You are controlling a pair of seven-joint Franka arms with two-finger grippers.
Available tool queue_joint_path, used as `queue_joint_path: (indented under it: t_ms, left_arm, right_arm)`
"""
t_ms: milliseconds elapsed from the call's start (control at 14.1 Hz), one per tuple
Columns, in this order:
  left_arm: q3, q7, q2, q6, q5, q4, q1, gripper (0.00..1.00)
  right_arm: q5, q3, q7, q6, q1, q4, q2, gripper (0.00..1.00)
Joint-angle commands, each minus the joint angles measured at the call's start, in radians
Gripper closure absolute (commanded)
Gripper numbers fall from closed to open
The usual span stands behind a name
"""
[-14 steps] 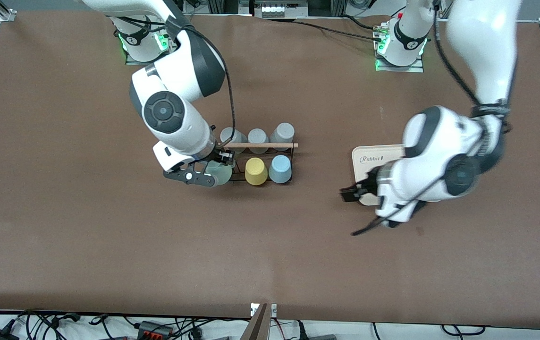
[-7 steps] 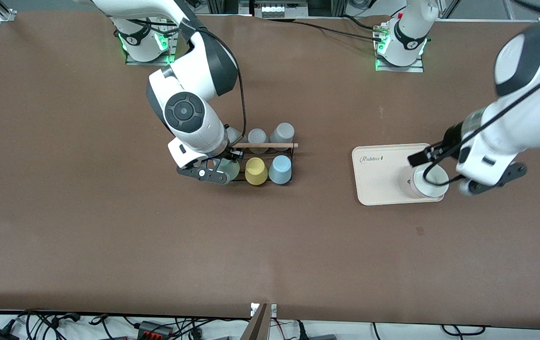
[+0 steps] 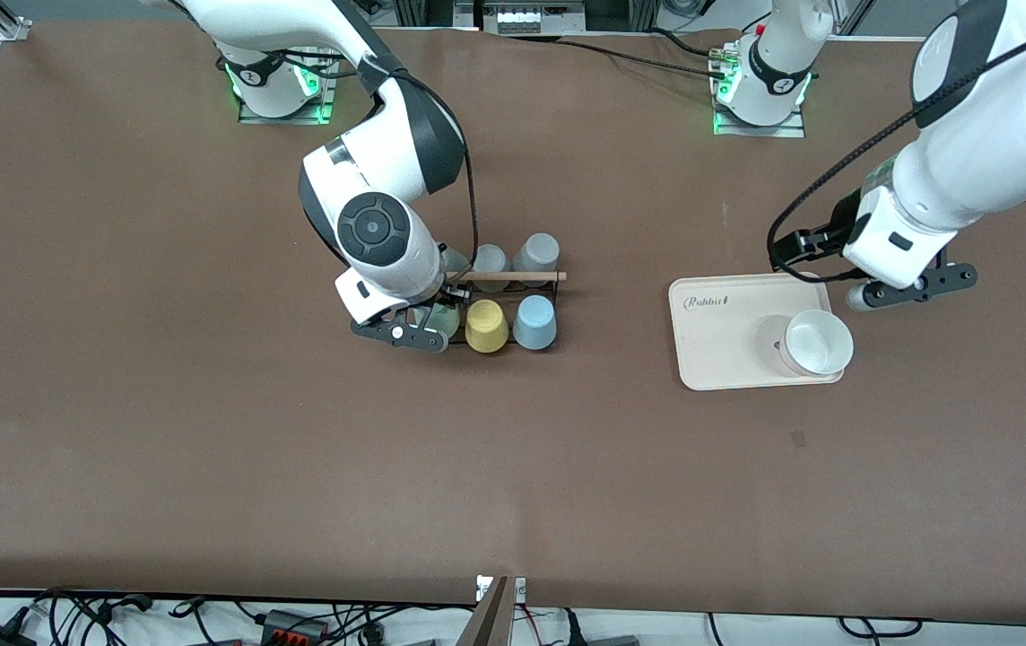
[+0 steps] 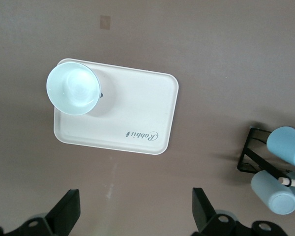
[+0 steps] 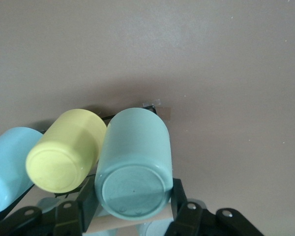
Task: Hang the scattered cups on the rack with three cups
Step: 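Hang the teal cup on the rack while the left gripper withdraws, then open the right gripper and draw it back from the teal cup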
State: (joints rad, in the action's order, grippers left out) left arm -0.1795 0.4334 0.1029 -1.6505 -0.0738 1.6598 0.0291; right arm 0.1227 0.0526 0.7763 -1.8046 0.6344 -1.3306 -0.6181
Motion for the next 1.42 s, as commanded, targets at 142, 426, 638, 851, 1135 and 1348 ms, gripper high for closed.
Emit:
queue_joint_path:
  t_ms: [142, 426, 638, 851, 1135, 1348]
  left_arm:
    - [0.0, -0.151, -0.023, -0.014, 0.025, 0.012, -0.067, 0.0]
    - [-0.006, -0.182, -0.023, -0.012, 0.023, 0.014, -0.089, 0.0]
    - [-0.014, -0.179, -0.029, -0.026, 0.025, 0.008, -0.087, 0.0]
    - [-0.038, -0.193, -0.038, -0.022, 0.052, 0.002, -0.075, 0.0]
    - [-0.084, -0.18, -0.037, -0.02, 0.129, -0.008, -0.089, 0.0]
    - [-0.084, -0.182, -0.037, -0.017, 0.129, -0.009, -0.089, 0.0]
  right_arm:
    - [0.011, 0.009, 0.004, -0.028, 0.01, 0.004, -0.049, 0.61]
    - [0.012, 0.009, 0.008, -0.048, 0.016, 0.002, -0.063, 0.37]
    - [0.011, 0.009, -0.009, -0.044, 0.005, 0.008, -0.054, 0.0]
    - [0.009, 0.018, -0.207, -0.032, -0.021, 0.013, 0.007, 0.0]
    - [0.006, 0.02, -0.23, 0.004, -0.155, 0.019, 0.11, 0.0]
    - [-0.006, 0.02, -0.229, 0.016, -0.258, 0.018, 0.165, 0.0]
